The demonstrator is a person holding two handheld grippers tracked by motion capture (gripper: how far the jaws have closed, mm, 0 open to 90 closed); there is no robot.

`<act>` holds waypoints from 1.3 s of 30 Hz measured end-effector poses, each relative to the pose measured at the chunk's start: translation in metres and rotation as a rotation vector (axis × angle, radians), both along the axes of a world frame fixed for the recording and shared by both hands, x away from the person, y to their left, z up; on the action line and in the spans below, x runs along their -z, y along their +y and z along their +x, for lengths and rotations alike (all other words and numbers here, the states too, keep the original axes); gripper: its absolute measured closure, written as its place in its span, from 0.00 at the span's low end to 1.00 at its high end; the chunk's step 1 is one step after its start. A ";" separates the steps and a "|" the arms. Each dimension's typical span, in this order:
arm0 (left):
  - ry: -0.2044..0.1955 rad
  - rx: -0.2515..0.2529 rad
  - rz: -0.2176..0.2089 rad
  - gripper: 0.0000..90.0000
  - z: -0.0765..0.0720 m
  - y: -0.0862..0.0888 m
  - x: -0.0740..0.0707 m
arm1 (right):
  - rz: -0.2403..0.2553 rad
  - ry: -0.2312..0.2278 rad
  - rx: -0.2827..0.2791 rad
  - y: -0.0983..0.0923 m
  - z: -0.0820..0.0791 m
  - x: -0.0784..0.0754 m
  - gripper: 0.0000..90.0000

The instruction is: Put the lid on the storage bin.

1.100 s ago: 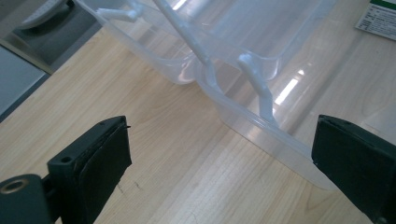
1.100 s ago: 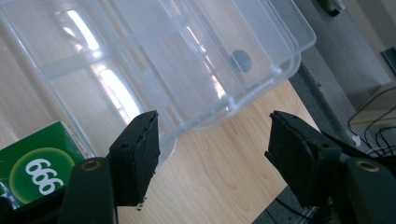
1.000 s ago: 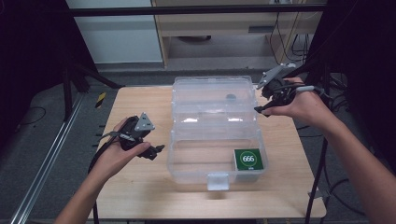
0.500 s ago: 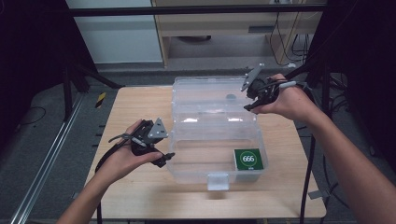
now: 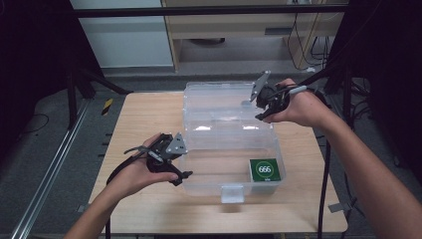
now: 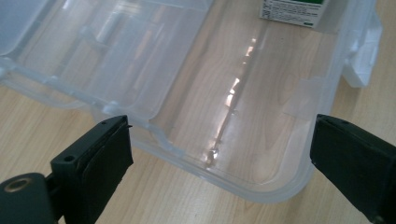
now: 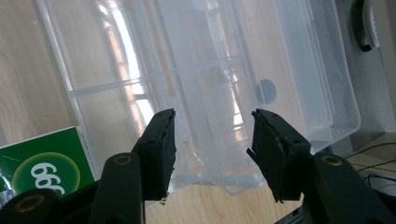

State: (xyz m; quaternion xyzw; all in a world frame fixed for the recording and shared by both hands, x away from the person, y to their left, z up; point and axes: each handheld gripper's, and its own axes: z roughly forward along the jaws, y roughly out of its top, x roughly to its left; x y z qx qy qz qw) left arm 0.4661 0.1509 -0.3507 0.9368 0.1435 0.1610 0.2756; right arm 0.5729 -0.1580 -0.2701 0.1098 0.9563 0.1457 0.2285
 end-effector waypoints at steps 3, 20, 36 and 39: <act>0.001 0.028 0.013 0.07 -0.003 -0.006 0.001 | -0.025 0.014 -0.022 0.006 0.001 0.004 0.59; 0.091 0.164 0.097 0.17 -0.011 -0.033 0.018 | -0.105 0.061 -0.069 0.016 0.014 0.024 0.72; 0.124 0.234 0.192 0.47 -0.016 -0.044 0.038 | -0.136 0.044 -0.095 0.019 0.017 0.025 0.91; 0.142 0.239 0.206 0.53 -0.015 -0.045 0.043 | -0.137 0.042 -0.098 0.019 0.017 0.026 0.91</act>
